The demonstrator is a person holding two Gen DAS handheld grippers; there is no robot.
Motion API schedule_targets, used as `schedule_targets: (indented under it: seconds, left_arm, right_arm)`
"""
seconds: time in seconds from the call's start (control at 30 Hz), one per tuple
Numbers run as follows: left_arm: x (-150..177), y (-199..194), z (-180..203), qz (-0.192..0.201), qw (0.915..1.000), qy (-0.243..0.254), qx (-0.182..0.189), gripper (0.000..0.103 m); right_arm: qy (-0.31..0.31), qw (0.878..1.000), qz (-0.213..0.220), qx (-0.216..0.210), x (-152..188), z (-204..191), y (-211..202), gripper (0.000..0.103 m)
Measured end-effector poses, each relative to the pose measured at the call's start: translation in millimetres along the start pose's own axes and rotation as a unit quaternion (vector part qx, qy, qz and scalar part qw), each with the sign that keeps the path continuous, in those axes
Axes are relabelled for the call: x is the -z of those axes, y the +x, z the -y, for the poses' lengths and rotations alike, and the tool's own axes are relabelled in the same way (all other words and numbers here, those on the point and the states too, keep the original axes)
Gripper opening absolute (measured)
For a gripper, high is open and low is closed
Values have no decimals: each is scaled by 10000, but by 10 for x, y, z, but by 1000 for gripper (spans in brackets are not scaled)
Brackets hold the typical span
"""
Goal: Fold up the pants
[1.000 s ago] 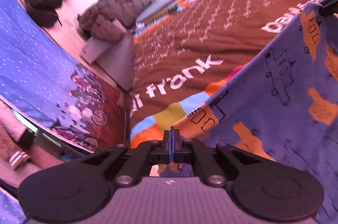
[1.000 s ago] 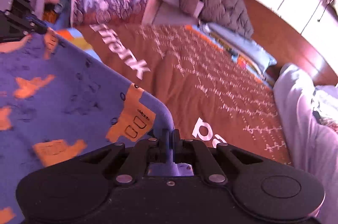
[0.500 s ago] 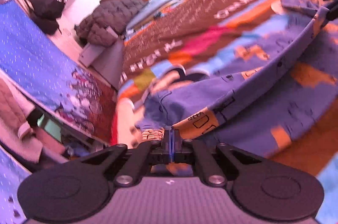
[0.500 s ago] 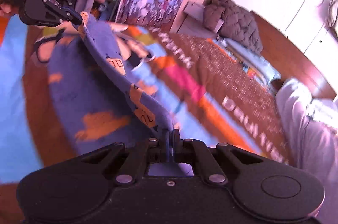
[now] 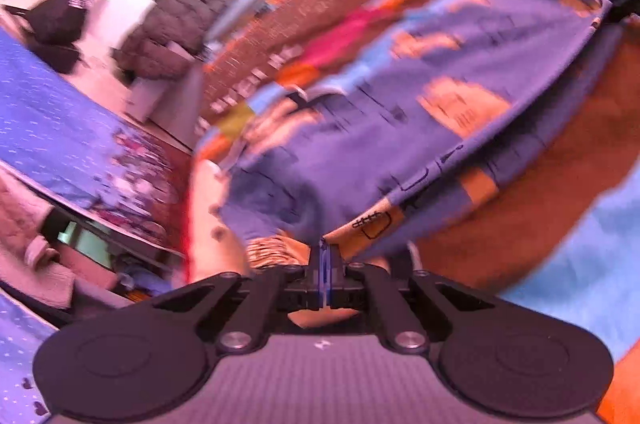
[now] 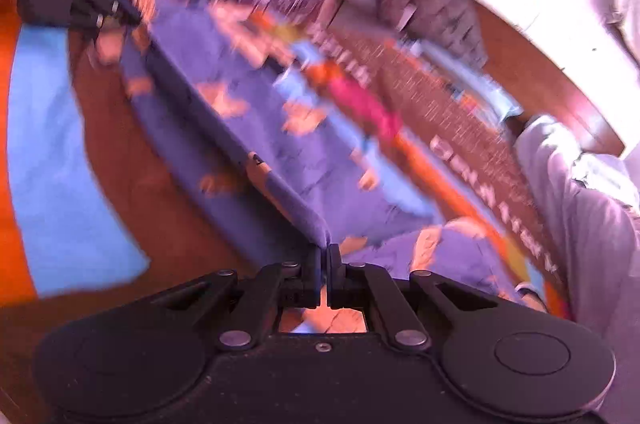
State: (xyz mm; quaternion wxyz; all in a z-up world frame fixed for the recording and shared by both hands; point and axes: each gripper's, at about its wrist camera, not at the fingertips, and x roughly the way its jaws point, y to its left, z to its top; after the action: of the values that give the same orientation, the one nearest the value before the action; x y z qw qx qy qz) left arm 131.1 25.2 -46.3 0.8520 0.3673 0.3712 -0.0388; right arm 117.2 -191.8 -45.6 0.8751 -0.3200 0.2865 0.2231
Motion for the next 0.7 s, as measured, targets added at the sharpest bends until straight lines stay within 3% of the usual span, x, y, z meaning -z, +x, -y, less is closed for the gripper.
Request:
schedule_targets:
  seconds: [0.03, 0.13, 0.2, 0.27, 0.33, 0.4, 0.5, 0.57, 0.7]
  left_arm:
    - [17, 12, 20, -14, 10000, 46, 57, 2]
    - [24, -58, 6, 44, 9998, 22, 207, 20]
    - [8, -181, -25, 238, 9991, -160, 321, 60]
    - [-44, -321, -49, 518, 9965, -393, 531, 79]
    - [-158, -417, -32, 799, 9918, -626, 775, 86]
    - [-366, -461, 53, 1105, 9848, -865, 1027, 96]
    - [-781, -441, 275, 1481, 9666, -1291, 1647, 102]
    - [-1057, -357, 478, 1563, 9566, -1500, 1947, 102]
    - [-1492, -81, 842, 1464, 9377, -2038, 2404, 99]
  right_arm:
    - [-27, 9999, -98, -38, 30, -40, 44, 1]
    - [-205, 9996, -207, 28, 59, -91, 65, 11]
    - [-95, 9998, -117, 146, 63, -25, -27, 50]
    - [169, 9994, -42, 284, 108, 101, -152, 70]
    - [447, 9977, -23, 510, 196, 263, -278, 79]
    - [737, 9936, -61, 854, 319, 442, -368, 102]
    - [1427, 9805, -96, 1348, 576, 682, -456, 102]
    - [2281, 9623, -123, 1474, 828, 860, -497, 102]
    - [3663, 9245, -117, 1049, 1221, 1128, -601, 102]
